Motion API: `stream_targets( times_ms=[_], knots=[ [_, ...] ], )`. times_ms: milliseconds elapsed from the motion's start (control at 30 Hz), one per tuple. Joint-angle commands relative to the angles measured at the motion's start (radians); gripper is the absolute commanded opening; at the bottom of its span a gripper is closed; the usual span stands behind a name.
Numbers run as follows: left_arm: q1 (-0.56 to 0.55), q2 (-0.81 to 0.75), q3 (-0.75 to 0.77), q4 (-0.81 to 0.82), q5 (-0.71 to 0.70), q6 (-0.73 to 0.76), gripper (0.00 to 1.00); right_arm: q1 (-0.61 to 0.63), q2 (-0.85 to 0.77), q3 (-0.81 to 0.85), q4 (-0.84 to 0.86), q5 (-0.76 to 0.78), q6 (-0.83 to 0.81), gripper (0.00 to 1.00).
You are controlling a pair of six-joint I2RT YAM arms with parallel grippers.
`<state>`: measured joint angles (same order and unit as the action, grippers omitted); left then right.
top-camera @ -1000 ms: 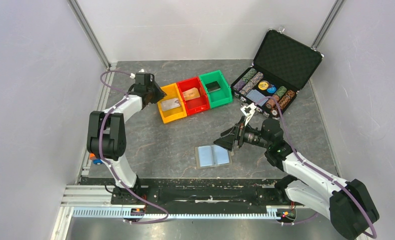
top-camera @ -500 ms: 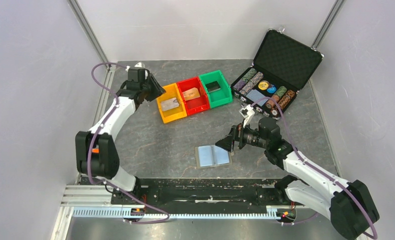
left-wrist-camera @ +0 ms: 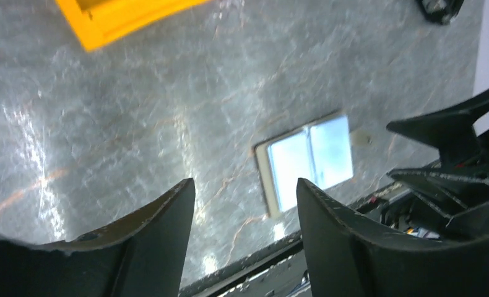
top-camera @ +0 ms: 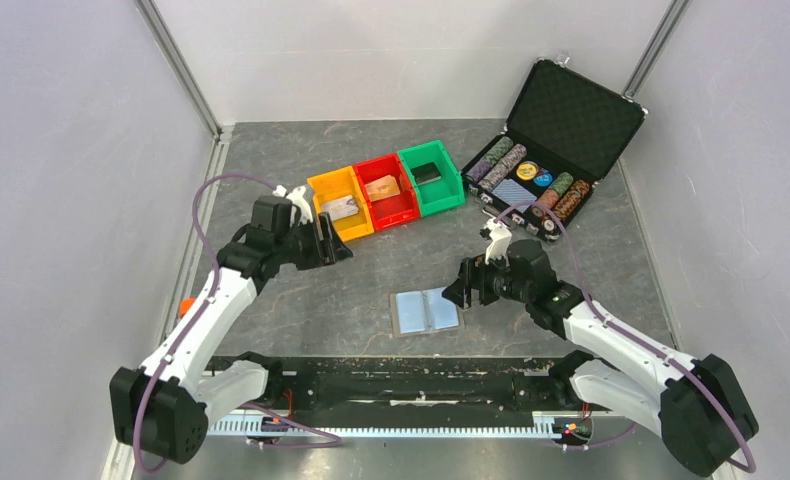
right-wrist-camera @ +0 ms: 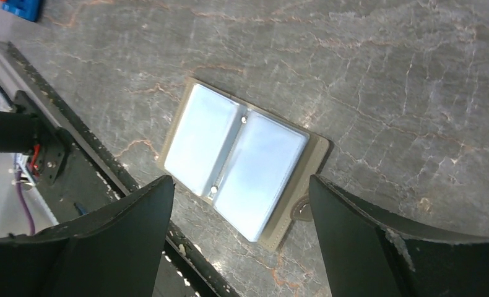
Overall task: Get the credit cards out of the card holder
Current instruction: Place the credit card in the storage box, then remove the credit card from the card holder.
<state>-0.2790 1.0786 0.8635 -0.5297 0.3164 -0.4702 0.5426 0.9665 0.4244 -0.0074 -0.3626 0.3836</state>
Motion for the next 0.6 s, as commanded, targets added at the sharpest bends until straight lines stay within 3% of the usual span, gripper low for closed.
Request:
stream_targets(
  times_ms=[0, 67, 133, 567],
  knots=[
    [0.0, -0.116, -0.074, -0.044, 0.054, 0.103, 0.72, 0.067, 0.039, 0.046, -0.014, 0.121, 0.019, 0.83],
    [0.001, -0.153, -0.086, -0.064, 0.042, 0.116, 0.81, 0.118, 0.067, 0.062, -0.016, 0.175, 0.031, 0.84],
    [0.0, -0.187, -0.098, -0.07, 0.033, 0.116, 0.99, 0.175, 0.098, 0.094, -0.027, 0.24, 0.039, 0.85],
    [0.0, -0.392, -0.121, -0.093, -0.155, 0.1, 1.0, 0.5, 0.39, 0.296, -0.06, 0.563, 0.126, 0.85]
  ],
)
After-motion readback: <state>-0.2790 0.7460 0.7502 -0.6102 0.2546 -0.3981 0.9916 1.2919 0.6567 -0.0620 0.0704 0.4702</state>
